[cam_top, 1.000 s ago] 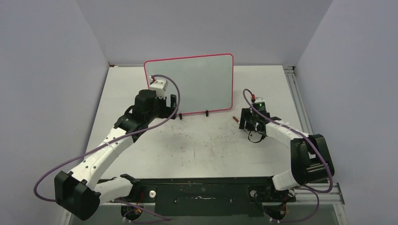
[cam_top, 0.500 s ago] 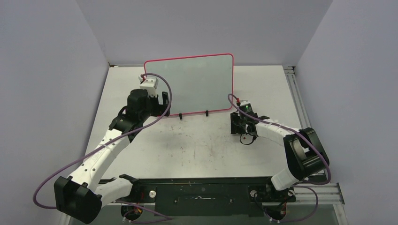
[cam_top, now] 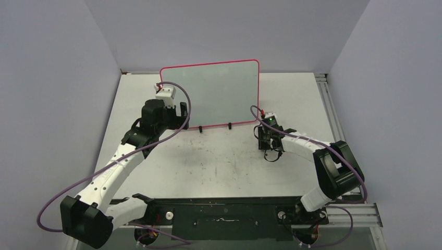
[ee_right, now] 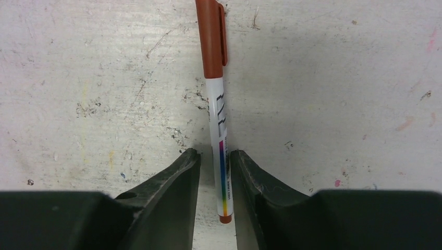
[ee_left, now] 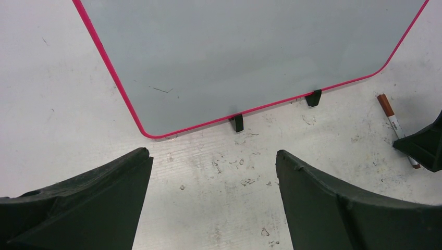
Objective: Write a sentence on the whiteboard
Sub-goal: Open the whiteboard marker at the center of the board.
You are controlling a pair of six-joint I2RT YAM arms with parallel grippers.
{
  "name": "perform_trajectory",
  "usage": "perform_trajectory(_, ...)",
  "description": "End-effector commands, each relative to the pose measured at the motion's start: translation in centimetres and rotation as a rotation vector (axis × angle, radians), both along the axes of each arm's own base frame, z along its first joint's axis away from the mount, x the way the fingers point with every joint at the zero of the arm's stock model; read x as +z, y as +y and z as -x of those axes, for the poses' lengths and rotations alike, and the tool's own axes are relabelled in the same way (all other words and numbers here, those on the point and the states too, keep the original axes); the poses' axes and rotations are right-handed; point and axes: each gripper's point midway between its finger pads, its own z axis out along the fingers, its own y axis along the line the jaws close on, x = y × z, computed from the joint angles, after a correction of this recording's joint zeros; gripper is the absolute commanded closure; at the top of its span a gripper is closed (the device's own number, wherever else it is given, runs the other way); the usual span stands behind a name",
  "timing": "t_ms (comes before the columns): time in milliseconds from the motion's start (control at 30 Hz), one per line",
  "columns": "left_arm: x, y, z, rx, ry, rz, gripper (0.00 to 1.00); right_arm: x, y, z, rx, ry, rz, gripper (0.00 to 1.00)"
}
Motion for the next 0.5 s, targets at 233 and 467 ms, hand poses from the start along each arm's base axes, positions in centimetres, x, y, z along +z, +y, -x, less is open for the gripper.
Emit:
perform_trajectory(233, 3.2, -3.5, 1.5, -0.197, -0.17, 0.014, 0.11, 2.6, 2.7, 0.4, 0.099, 0.01, -0.137, 0.95)
perform_trajectory(467, 3.9, -9.0, 7.9, -0.659, -0.375, -0.02, 0.11, 8.5, 8.1, 4.6, 0.348, 0.094, -0.416, 0.95)
